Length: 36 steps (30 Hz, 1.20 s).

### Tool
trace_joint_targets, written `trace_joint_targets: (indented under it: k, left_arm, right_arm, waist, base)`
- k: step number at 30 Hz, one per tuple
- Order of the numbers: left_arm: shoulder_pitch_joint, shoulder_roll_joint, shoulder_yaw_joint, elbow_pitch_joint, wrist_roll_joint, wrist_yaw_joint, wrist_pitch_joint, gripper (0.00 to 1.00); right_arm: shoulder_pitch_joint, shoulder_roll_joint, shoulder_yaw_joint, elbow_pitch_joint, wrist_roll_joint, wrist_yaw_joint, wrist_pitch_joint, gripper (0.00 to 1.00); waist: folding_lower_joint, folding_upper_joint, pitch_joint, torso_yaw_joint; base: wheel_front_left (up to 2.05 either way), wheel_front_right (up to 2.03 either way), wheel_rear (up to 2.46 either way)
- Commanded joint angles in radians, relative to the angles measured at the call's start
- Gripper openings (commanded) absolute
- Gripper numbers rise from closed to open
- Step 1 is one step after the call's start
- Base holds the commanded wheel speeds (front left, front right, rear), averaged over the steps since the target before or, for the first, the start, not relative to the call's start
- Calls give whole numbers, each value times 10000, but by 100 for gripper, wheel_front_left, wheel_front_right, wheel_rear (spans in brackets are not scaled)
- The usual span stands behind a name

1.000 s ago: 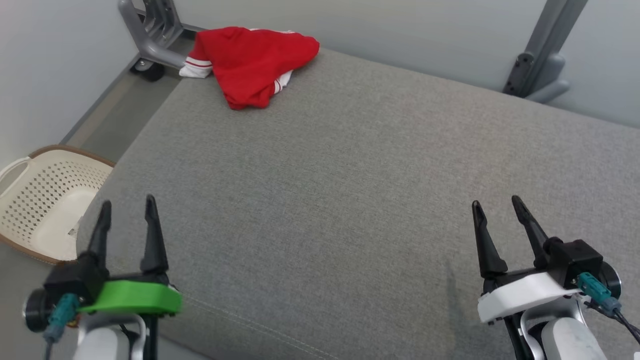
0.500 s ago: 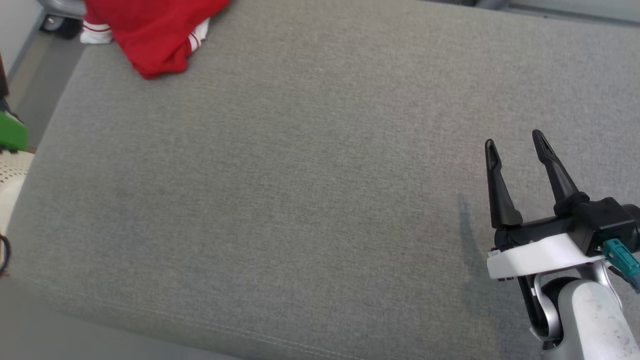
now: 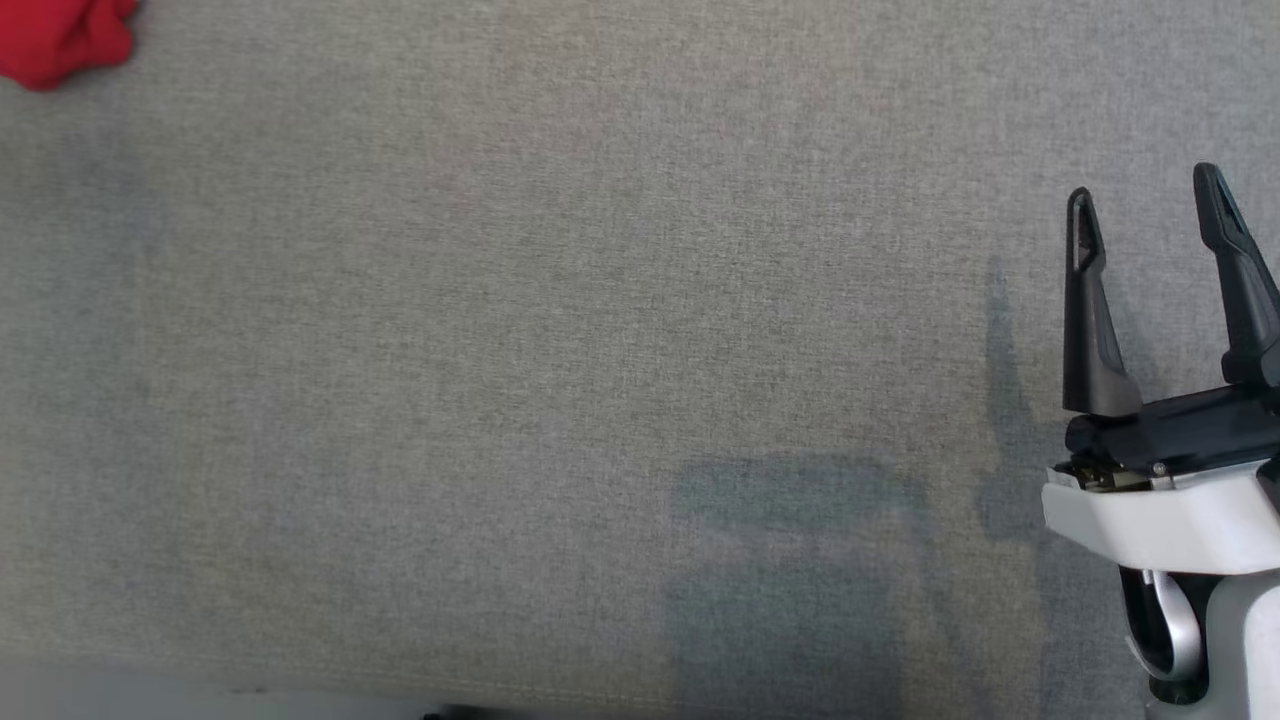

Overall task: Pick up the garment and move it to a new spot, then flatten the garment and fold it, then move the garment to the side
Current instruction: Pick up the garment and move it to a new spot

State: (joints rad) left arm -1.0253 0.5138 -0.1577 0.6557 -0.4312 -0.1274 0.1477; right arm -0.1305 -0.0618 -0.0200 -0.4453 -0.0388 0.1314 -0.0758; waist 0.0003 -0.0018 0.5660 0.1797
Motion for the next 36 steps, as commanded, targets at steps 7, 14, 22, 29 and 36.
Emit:
trace_joint_targets:
  k: [7,14,22,29,36]
  left_arm:
    - [-576,68,-726,1507,-244,-29,-429,100]
    - [-1054,291,-1036,2927,-270,-29,-929,100]
    - [-1514,261,-1418,4014,178,217,-1749,20]
    - [-1916,191,-1865,4392,604,269,-2597,0]
    - [-2219,234,-2353,4300,898,107,-2807,0]
  right_arm:
    - [203,-161,111,-999,-230,-15,362,100]
    - [173,-319,54,-1466,-349,-15,525,100]
    - [15,-358,-42,-1682,-458,-15,482,100]
    - [-83,-299,19,-1407,-552,-15,292,100]
    - [-153,-164,278,-832,-432,-15,32,100]
  waist:
    - [-3,18,1090,-524]
    - [-3,18,1389,-599]
    - [-3,18,1561,-701]
    - [-3,18,1185,-650]
    - [-3,18,252,-729]
  base:
    - [0,0,0]
    - [0,0,0]
    - [0,0,0]
    - [0,0,0]
    - [0,0,0]
